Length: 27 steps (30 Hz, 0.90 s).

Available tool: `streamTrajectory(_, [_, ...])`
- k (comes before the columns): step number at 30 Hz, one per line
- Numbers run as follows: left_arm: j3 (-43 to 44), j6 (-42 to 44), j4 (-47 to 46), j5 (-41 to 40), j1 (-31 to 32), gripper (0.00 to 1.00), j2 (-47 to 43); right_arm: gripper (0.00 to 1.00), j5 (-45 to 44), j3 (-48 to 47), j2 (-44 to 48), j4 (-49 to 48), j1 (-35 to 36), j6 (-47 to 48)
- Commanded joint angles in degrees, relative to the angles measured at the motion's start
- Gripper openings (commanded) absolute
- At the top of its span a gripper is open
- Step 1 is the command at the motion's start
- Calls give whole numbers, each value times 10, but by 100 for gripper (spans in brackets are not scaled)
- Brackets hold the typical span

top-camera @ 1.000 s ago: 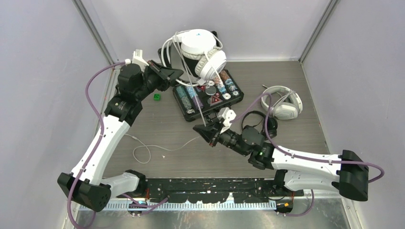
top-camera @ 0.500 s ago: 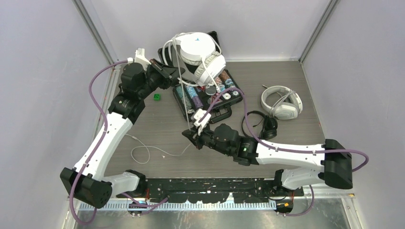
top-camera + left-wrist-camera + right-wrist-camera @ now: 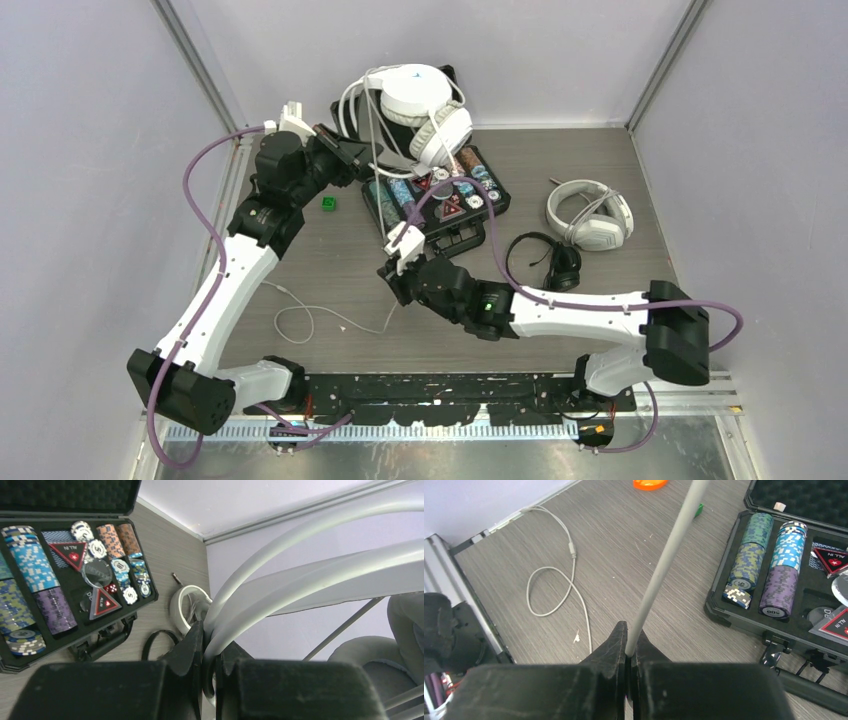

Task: Wrap the headphones
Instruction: Wrap the headphones cable around the headphones.

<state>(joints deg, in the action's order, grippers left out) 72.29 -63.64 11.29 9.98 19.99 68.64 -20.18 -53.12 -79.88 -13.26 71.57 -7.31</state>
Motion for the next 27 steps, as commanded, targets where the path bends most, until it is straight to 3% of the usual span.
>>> streamTrajectory(1, [16, 1, -61, -26, -4, 0, -19, 0, -38, -36, -38, 29, 7, -15])
streamTrajectory(7, [38, 12, -21, -35, -7, 0, -20, 0, -104, 38, -10, -25, 6, -42])
streamTrajectory(11, [56, -12, 4, 16, -14, 0, -16, 0, -145, 122, 34, -93, -4, -42])
streamTrajectory(18, [84, 43, 142, 83, -14, 0, -43, 0, -110, 248, 114, -249, -44, 25])
streamTrajectory(24, [85, 128, 205, 174, -14, 0, -72, 0, -37, 276, 139, -296, -98, 43])
streamTrajectory(27, [100, 173, 264, 155, -16, 0, -76, 0, 12, 286, 155, -303, -126, 32])
